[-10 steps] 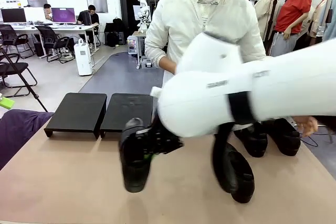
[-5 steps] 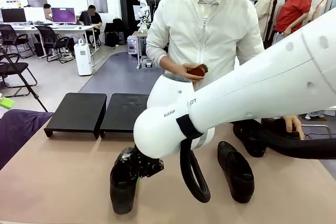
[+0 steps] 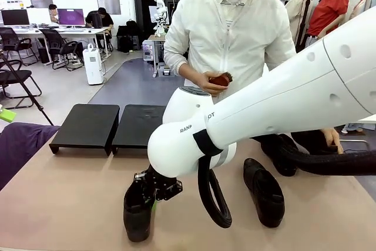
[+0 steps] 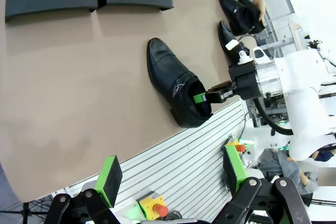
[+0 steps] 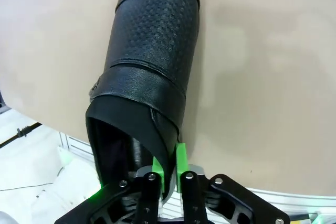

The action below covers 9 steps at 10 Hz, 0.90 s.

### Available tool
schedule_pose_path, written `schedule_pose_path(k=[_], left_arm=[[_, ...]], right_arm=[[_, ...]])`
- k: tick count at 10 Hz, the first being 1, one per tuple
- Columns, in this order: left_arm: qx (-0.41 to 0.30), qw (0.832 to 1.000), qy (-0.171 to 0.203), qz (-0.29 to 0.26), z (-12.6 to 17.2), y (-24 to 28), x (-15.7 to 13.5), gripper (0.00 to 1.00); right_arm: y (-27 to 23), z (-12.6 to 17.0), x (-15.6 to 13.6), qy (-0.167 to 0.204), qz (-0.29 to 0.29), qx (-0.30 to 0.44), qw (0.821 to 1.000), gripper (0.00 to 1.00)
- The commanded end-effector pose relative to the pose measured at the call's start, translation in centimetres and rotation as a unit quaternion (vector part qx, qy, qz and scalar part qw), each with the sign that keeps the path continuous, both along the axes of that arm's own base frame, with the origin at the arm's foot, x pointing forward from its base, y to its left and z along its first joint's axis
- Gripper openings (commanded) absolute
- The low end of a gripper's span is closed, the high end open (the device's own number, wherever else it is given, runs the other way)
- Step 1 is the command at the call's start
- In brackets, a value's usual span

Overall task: Organize the shoes by placing them on the stand.
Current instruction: Pick up one Shoe and place it in the middle of the table.

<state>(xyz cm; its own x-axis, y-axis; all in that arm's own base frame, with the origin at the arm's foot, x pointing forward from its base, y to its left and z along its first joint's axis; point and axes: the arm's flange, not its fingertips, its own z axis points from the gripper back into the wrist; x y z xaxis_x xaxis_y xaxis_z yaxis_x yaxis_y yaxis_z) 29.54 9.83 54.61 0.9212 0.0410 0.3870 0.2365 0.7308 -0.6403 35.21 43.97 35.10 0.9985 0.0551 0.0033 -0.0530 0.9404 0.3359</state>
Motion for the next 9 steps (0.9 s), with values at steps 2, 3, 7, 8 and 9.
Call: schedule_pose_path(k=[2, 3, 7, 8, 9], left_arm=[[-0.008, 1.0, -0.008, -0.007, 0.0, 0.1, -0.1, 1.0], [-0.008, 1.0, -0.008, -0.007, 0.0, 0.1, -0.1, 1.0], [-0.008, 1.0, -0.008, -0.007, 0.0, 0.1, -0.1, 1.0], [-0.008, 1.0, -0.008, -0.007, 0.0, 0.1, -0.1, 1.0], [-0.008, 1.0, -0.008, -0.007, 0.0, 0.1, -0.1, 1.0]], right_arm=[[0.5, 1.1, 0.0, 0.002, -0.007, 0.015, 1.0, 1.0], [0.2, 1.5, 0.1, -0.002, -0.01, 0.014, 1.0, 1.0], [-1.2, 3.2, -0.1, -0.023, 0.0, -0.005, 1.0, 1.0], [-2.9, 3.8, 0.1, -0.027, 0.002, -0.019, 0.999, 1.0], [-4.9, 4.5, 0.6, -0.035, -0.005, -0.036, 0.999, 1.0]])
